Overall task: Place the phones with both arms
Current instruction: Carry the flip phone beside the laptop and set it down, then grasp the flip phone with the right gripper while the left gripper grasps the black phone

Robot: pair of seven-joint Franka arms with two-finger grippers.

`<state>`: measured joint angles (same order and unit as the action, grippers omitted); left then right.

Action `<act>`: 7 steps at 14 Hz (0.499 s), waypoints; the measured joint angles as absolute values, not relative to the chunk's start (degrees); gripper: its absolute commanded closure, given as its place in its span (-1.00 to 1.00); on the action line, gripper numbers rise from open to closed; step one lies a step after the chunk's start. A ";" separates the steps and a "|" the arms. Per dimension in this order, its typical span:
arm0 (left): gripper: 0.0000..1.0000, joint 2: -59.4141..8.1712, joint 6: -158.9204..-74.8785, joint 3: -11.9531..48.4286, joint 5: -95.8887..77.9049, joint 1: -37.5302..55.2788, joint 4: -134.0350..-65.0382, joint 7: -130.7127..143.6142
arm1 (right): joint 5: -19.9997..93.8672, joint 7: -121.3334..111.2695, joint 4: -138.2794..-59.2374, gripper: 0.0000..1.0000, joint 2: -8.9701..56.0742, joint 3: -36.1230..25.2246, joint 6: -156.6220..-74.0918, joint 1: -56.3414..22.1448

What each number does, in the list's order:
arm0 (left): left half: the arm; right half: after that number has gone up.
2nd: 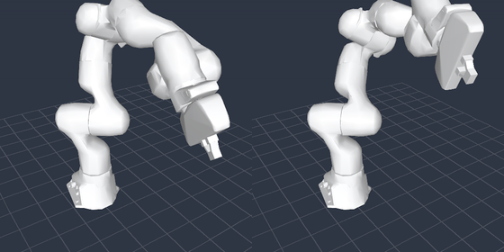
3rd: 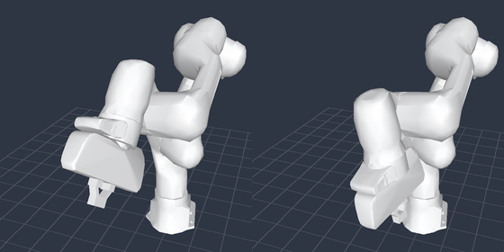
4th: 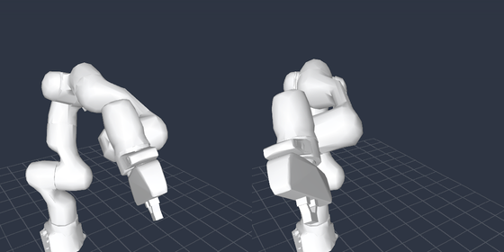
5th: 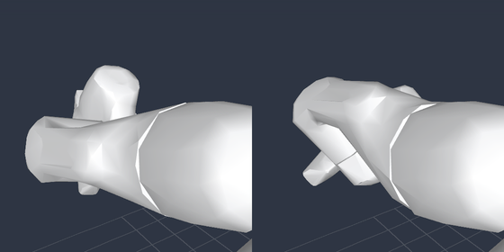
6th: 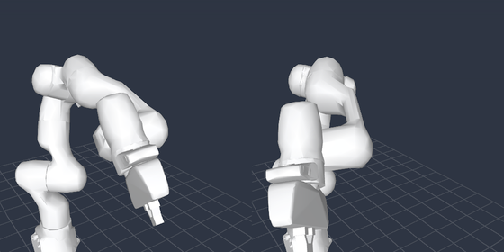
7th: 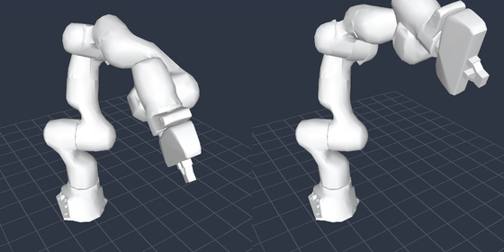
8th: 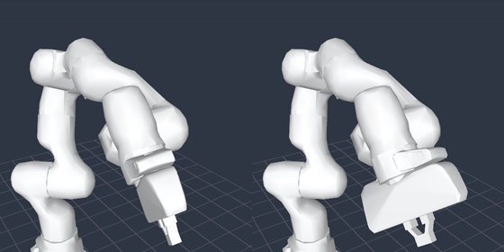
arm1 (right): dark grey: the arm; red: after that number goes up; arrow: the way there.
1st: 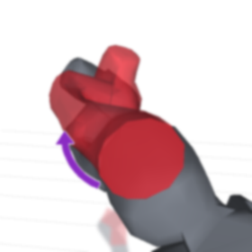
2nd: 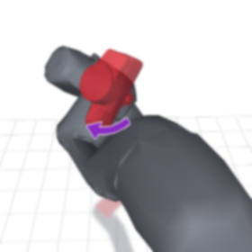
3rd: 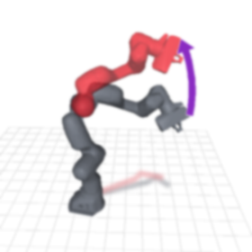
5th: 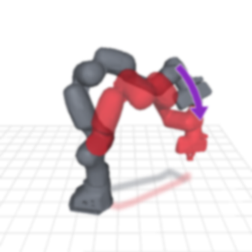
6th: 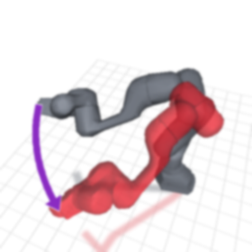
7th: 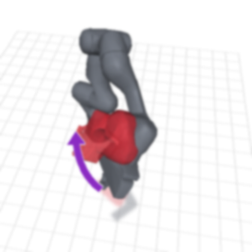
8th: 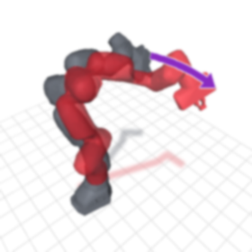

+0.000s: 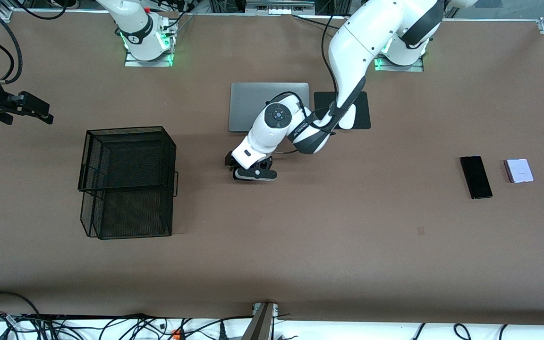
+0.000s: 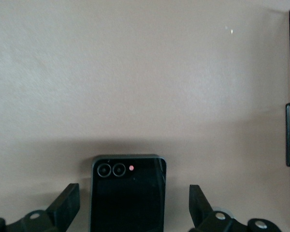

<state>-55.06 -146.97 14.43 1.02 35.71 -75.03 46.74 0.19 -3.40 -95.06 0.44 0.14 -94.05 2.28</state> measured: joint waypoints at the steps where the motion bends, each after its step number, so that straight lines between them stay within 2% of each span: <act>1: -1.00 -54.22 -143.72 14.23 1.02 35.04 -74.70 46.80 | 0.19 -3.43 -95.07 -1.00 0.51 0.19 -94.05 2.27; 5: -1.00 -45.33 -116.62 13.44 1.95 27.99 -73.26 46.76 | 0.21 -3.72 -95.13 -1.00 2.34 0.88 -94.23 0.40; 7: -1.00 -40.55 -105.85 13.34 4.97 23.49 -73.31 46.68 | 0.24 -2.74 -95.22 -1.00 4.07 1.08 -96.03 -2.36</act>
